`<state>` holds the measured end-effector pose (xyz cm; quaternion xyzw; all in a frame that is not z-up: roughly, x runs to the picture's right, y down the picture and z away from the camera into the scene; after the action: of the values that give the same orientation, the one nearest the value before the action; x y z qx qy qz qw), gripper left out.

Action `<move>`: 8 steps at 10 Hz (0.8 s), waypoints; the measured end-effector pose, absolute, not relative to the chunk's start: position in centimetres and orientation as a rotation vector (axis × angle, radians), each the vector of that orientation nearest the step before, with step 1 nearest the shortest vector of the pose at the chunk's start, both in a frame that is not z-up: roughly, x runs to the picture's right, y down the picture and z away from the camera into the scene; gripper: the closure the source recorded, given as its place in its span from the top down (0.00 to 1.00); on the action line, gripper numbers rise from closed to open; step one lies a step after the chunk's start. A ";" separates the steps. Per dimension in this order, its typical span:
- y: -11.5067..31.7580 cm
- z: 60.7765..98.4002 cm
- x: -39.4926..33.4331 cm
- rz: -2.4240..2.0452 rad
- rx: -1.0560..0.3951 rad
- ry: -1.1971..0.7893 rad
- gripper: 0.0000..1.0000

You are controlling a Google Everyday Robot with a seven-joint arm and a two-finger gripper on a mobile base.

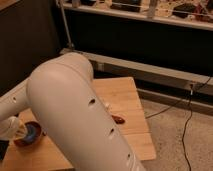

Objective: Pick up the ceramic cup

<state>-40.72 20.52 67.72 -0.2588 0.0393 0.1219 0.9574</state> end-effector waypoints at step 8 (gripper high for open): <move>22.1 67.7 -41.2 0.206 -0.557 0.083 0.37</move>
<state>-41.17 22.14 67.74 -0.2744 0.0409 0.1012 0.9554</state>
